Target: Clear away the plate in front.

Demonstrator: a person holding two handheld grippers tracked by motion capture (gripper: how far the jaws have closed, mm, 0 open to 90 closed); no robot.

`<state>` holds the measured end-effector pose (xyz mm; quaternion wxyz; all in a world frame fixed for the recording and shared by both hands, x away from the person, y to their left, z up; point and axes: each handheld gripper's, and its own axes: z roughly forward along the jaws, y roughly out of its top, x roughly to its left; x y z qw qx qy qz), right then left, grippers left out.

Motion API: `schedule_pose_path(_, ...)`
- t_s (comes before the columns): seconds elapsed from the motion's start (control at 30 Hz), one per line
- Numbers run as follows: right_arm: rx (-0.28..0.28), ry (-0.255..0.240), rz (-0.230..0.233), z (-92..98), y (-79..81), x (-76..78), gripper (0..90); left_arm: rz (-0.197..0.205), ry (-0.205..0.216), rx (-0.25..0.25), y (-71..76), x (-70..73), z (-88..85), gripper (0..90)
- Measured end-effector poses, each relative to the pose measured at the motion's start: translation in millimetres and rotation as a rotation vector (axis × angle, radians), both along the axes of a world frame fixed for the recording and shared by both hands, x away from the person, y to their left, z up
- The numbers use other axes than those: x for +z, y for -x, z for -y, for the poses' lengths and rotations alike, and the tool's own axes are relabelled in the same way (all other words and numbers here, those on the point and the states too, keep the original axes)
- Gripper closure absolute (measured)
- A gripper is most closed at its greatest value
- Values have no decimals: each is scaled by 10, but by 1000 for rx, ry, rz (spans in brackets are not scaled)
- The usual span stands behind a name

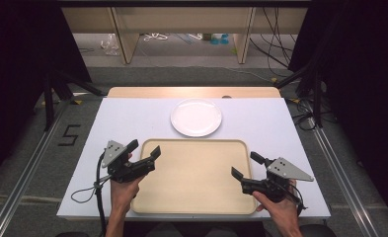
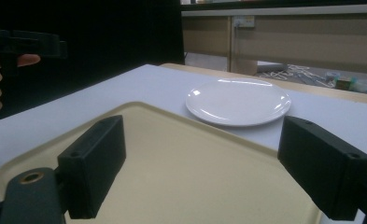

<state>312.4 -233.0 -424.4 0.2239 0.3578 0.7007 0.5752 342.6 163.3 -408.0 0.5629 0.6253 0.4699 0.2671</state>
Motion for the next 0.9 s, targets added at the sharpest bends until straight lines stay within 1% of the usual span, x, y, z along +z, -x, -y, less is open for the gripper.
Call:
schedule_pose_path(0.03,0,0,0,0,0,0,161,0,0,0,0,0,0,153)
schedule_pose_path(0.07,-7,-6,15,-7,-2,-7,162,-15,15,-9,-68,18,61,153)
schedule_pose_path(0.1,-7,-6,15,-7,-2,-7,162,-15,15,-9,-68,18,61,153)
schedule_pose_path(0.13,-7,4,-10,-4,15,-4,162,-26,15,-13,-151,31,103,153)
schedule_pose_path(0.17,-7,4,-10,-4,15,-4,162,-26,15,-13,-151,31,103,153)
schedule_pose_path(0.2,-5,4,-1,-3,9,-5,162,-30,21,-10,-205,36,122,153)
schedule_pose_path(0.23,0,-10,11,-9,9,-6,162,-32,27,-12,-236,40,130,153)
schedule_pose_path(0.3,8,-14,11,-9,9,-7,161,-34,50,-7,-320,47,141,153)
schedule_pose_path(0.33,10,-10,6,-6,13,-7,161,-37,70,-6,-379,50,150,153)
schedule_pose_path(0.37,12,-20,6,-9,11,-8,161,-45,87,-10,-415,51,158,154)
schedule_pose_path(0.4,12,-20,6,-9,10,-6,162,-55,102,-12,-462,56,164,154)
schedule_pose_path(0.47,12,-15,14,-13,11,-4,162,-76,149,-10,-537,71,206,157)
schedule_pose_path(0.5,19,-21,11,-17,12,-5,162,-88,160,-19,-587,76,226,157)
schedule_pose_path(0.53,15,-14,10,-16,14,-3,161,-88,156,-24,-643,77,235,157)
schedule_pose_path(0.57,15,-13,10,-18,16,-2,162,-102,170,-28,-682,77,266,157)
schedule_pose_path(0.6,17,-13,10,-19,16,-2,161,-104,177,-36,-731,71,305,157)
schedule_pose_path(0.63,19,-14,8,-20,18,-3,161,-128,162,-40,-771,72,337,157)
schedule_pose_path(0.67,20,-15,6,-18,20,-4,161,-144,161,-39,-808,69,363,157)
schedule_pose_path(0.7,20,-15,6,-18,20,-4,161,-157,177,-38,-846,62,389,157)
schedule_pose_path(0.73,25,-28,8,-23,17,-5,162,-172,189,-48,-891,56,412,157)
schedule_pose_path(0.77,26,-29,9,-22,15,-4,162,-186,190,-50,-934,52,430,157)
schedule_pose_path(0.8,27,-29,8,-23,16,-4,162,-192,198,-48,-974,45,451,158)
schedule_pose_path(0.83,23,-17,5,-18,22,-1,162,-206,209,-57,-1020,36,470,163)
schedule_pose_path(0.87,23,-17,5,-18,22,-1,162,-220,212,-62,-1067,26,481,163)
schedule_pose_path(0.9,24,-16,6,-19,22,-1,162,-227,205,-51,-1102,22,505,163)
